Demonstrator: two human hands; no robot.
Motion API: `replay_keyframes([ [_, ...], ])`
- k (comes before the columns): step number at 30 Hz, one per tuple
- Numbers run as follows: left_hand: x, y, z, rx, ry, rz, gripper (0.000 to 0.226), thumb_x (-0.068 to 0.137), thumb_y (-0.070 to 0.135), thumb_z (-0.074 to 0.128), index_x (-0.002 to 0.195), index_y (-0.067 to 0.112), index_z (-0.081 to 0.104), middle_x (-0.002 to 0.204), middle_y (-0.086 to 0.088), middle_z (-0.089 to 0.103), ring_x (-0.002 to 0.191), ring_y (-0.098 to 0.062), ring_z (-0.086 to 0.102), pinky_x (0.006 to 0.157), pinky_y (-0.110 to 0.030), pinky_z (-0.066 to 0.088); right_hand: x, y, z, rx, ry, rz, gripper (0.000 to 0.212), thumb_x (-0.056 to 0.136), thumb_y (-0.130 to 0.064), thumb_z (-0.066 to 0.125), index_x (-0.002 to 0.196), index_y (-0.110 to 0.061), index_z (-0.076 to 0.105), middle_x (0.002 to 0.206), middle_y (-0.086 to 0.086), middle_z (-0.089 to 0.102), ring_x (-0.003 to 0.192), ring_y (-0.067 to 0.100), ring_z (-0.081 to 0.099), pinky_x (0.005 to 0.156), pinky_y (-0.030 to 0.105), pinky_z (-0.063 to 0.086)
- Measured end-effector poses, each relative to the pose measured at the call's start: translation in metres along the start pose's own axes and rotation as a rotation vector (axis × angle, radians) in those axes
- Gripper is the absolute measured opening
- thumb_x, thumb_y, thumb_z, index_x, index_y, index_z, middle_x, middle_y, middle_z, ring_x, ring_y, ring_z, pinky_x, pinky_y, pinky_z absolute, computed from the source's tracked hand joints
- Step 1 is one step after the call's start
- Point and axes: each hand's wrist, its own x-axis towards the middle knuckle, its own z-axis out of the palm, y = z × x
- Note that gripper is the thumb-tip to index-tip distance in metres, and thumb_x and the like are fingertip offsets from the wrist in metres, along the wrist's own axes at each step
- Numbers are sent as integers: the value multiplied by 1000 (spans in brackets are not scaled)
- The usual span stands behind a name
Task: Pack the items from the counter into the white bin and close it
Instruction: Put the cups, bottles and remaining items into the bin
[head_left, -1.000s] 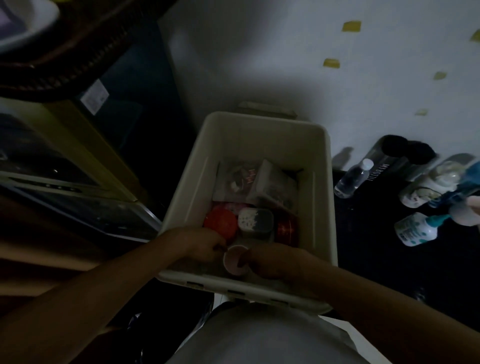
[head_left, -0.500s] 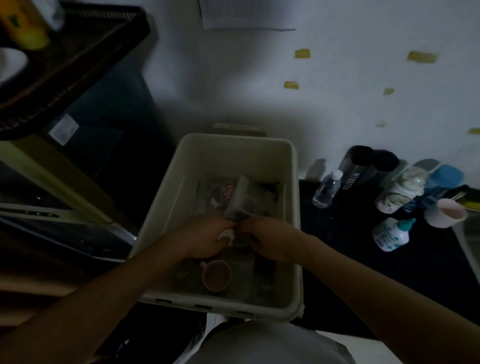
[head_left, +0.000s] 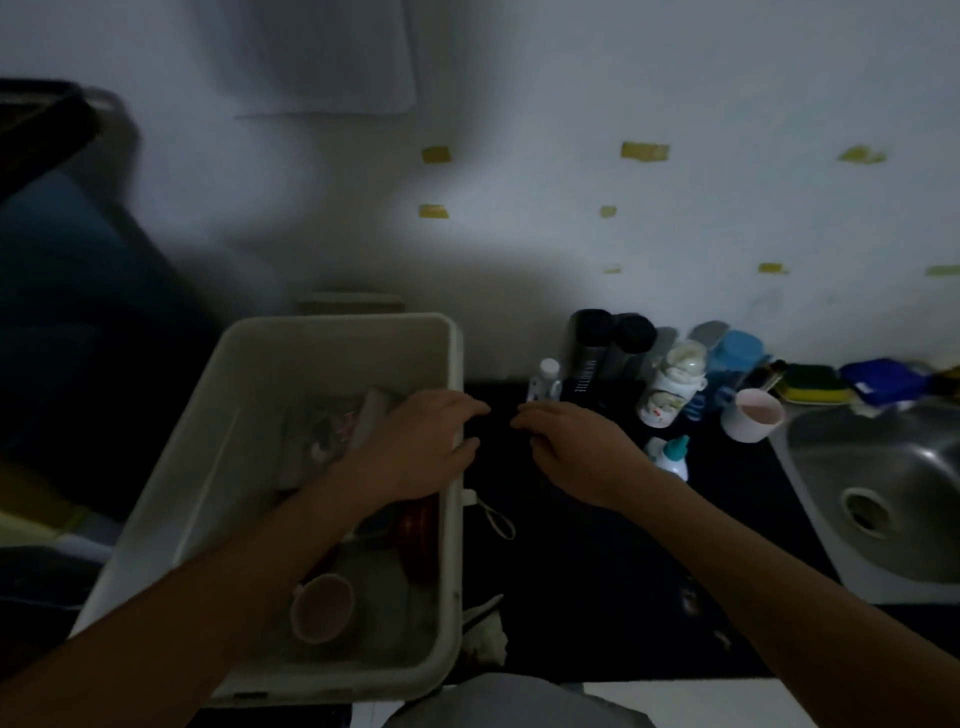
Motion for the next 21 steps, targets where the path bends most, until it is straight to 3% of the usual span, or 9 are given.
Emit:
replay_keyframes([
  [2, 21, 18, 9, 105, 53, 36, 47, 95, 36, 51, 140, 21, 49, 146, -1, 44, 139, -19, 34, 120, -36, 16, -11, 25, -4, 8, 2, 41, 40, 92, -21, 48, 131, -25, 57, 138, -4, 55, 122, 19, 52, 100, 34, 44],
  [4, 39, 33, 17, 140, 78, 70, 47, 94, 36, 51, 139, 21, 49, 146, -1, 45, 139, -20, 34, 120, -40, 17, -21, 45, -6, 33, 5, 74, 40, 91, -18, 49, 130, -24, 57, 136, -3, 56, 121, 20, 53, 100, 35, 43],
  [9, 78, 69, 48, 87, -4, 121, 46, 94, 33, 52, 138, 21, 49, 143, 0, 47, 137, -18, 36, 119, -39, 12, -47, 96, -8, 53, 22, 140, 42, 91, -19, 50, 134, -21, 54, 142, -1, 51, 125, 21, 51, 102, 33, 43],
  [15, 121, 108, 90, 80, -82, 189, 47, 93, 34, 51, 138, 19, 49, 143, -1, 48, 135, -19, 39, 117, -40, 24, -70, 161, -4, 98, 37, 200, 40, 91, -20, 53, 132, -21, 56, 138, -1, 54, 122, 19, 51, 99, 31, 42],
  [21, 167, 163, 135, 23, -150, 173, 47, 95, 32, 48, 141, 21, 45, 146, 1, 44, 137, -18, 35, 118, -41, 18, -84, 220, -6, 133, 0, 296, 31, 90, -19, 51, 119, -20, 62, 120, 3, 61, 110, 23, 56, 92, 40, 47],
])
